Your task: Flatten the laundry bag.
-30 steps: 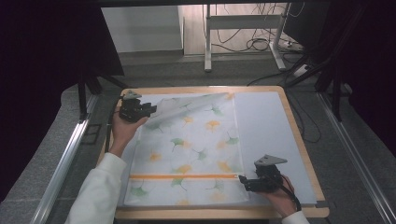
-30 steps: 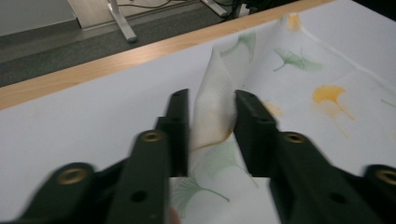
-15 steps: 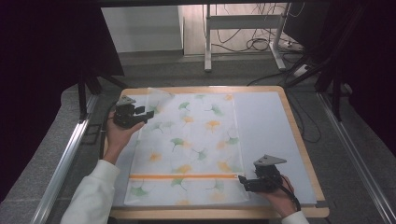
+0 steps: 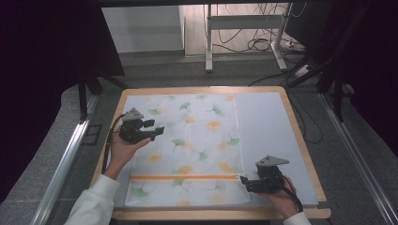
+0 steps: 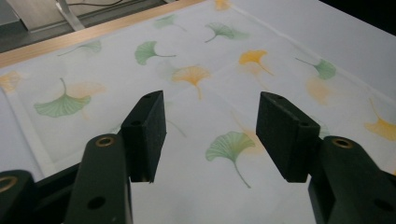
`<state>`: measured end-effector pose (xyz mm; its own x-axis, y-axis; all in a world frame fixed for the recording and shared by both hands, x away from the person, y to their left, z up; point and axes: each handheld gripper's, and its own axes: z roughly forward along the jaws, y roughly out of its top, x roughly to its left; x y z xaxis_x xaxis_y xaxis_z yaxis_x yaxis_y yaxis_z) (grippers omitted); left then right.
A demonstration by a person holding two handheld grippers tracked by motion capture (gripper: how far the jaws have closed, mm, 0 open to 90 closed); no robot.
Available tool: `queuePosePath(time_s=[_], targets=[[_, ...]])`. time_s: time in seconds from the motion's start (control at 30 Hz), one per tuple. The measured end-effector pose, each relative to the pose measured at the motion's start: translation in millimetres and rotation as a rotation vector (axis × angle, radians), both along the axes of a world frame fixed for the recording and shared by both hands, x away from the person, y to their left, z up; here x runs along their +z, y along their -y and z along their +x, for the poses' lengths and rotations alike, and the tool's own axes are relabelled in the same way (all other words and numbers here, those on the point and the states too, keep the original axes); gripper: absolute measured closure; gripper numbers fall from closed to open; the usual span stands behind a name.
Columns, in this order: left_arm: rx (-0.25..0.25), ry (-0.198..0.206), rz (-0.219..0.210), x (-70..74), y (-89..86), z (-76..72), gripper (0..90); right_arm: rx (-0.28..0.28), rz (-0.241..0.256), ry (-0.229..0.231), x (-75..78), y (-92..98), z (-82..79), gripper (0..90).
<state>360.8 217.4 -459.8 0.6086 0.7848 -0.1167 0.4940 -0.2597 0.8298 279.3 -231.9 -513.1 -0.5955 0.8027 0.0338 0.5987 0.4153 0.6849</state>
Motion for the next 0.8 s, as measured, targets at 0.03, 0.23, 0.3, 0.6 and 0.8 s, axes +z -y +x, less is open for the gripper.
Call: queuePosePath(time_s=[0.03, 0.23, 0.3, 0.6, 0.8], targets=[[0.001, -0.027, 0.006, -0.8, 2.5, -0.7, 38.2, 0.0, 0.0, 0.001, 0.0, 0.1, 0.0, 19.0], [-0.079, -0.149, -0.048, -14.3, 12.7, -5.6, 24.9, 0.003, -0.005, 0.005, 0.0, -0.5, -0.5, 19.1], [-0.086, -0.154, -0.048, -17.1, 14.6, -7.6, 24.2, 0.004, -0.006, 0.004, 0.1, -0.6, -0.8, 19.1], [-0.133, -0.083, -0.088, -26.8, 18.0, -28.4, 24.0, 0.008, -0.007, 0.011, 1.2, -0.2, -1.6, 19.0], [-0.14, -0.047, -0.083, -23.0, 25.4, -42.7, 24.1, 0.007, -0.007, 0.017, 1.9, 1.2, -1.6, 19.1]])
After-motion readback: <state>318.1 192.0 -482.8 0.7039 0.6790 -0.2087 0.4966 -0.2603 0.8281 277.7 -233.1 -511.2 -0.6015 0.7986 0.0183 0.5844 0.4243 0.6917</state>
